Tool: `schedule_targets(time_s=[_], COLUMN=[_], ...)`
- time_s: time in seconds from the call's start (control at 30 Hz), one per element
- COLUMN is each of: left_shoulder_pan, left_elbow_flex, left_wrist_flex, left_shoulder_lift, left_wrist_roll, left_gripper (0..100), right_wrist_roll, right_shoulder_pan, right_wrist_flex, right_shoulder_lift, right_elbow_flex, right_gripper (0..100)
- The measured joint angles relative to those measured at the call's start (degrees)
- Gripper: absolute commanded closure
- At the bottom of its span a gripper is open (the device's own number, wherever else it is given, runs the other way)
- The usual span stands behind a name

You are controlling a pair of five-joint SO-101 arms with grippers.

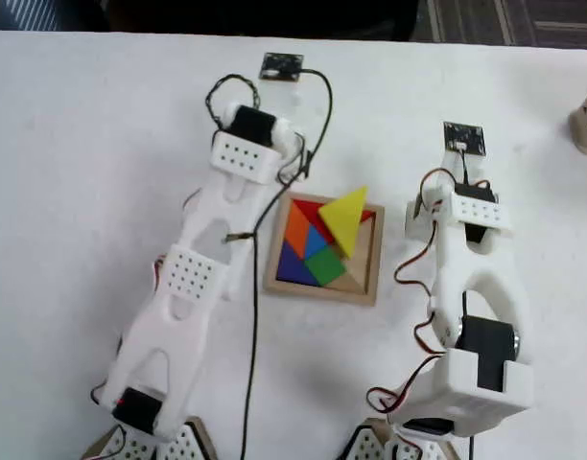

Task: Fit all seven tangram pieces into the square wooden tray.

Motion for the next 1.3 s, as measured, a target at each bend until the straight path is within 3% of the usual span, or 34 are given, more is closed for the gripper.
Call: schedule_targets(time_s=[0.13, 0.6, 0.8, 1.03, 1.3], left_shoulder_pan=[-0.4, -10.0, -10.4, -10.4, -10.4], left_elbow_flex=[0.0, 2.2, 7.2, 24.1, 44.7], left_wrist_flex=[0.0, 0.0, 0.0, 0.0, -5.6], left_shoulder_lift=[0.0, -5.2, -6.0, -18.0, -26.3], left_wrist_roll=[-0.1, -0.1, -6.3, -7.6, -9.3], left_gripper=[98, 98, 98, 98, 98], right_wrist_roll=[0.0, -0.8, -4.1, -12.2, -13.3], right_shoulder_pan=[0.0, -4.0, -7.1, -8.5, -14.2], right_wrist_flex=[0.0, 0.0, -4.4, -16.3, -25.1], right_shoulder_lift=[0.0, 0.1, 0.0, 0.1, 4.7], right_elbow_flex=[0.0, -0.4, -2.1, -2.1, -2.2], right_gripper=[98.6, 98.1, 97.8, 95.1, 87.6])
